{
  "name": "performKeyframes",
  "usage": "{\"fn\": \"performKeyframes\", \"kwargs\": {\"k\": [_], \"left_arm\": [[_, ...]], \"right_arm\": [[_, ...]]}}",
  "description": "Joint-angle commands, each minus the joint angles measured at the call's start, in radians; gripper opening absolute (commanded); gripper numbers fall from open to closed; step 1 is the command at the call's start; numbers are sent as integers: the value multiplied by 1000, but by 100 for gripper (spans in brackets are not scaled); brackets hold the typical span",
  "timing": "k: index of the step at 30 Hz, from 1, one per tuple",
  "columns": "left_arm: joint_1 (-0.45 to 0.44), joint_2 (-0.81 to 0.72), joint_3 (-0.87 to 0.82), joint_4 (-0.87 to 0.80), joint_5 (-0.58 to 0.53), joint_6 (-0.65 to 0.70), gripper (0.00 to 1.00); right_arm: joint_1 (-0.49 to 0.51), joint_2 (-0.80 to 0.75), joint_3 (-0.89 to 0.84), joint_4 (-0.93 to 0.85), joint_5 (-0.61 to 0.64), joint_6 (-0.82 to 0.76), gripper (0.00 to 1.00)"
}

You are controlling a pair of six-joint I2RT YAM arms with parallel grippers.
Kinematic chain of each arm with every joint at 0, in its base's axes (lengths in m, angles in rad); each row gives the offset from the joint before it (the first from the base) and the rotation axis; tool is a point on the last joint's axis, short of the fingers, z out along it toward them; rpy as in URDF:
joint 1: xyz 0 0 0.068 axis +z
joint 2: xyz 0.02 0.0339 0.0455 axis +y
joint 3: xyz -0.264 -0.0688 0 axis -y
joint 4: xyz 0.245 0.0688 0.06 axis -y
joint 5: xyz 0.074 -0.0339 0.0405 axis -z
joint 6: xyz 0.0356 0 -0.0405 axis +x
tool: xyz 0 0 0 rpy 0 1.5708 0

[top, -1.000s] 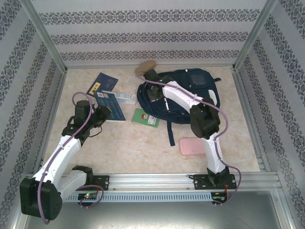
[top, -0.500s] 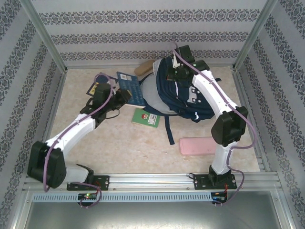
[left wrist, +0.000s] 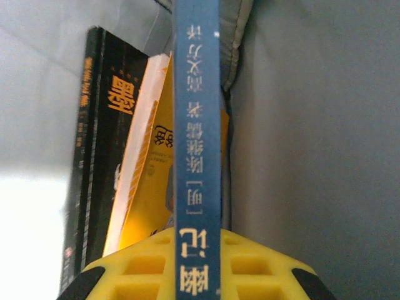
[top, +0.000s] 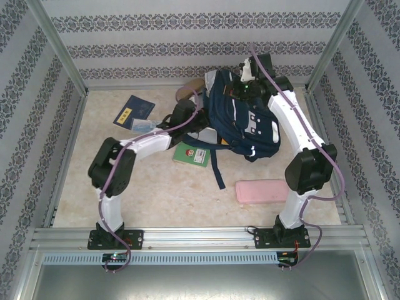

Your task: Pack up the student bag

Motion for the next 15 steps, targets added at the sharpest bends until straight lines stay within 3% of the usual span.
{"fn": "performKeyframes", "kwargs": {"k": [1, 12, 15], "left_arm": [[-28, 64, 91, 104, 11, -32, 0], [-128, 337, 398, -192, -46, 40, 0], [-153, 388, 486, -323, -90, 79, 8]], "right_arm": [[-14, -95, 18, 128, -137, 34, 0], [-42, -105, 28, 121, -147, 40, 0], [-43, -103, 24, 122, -147, 41, 0]]}}
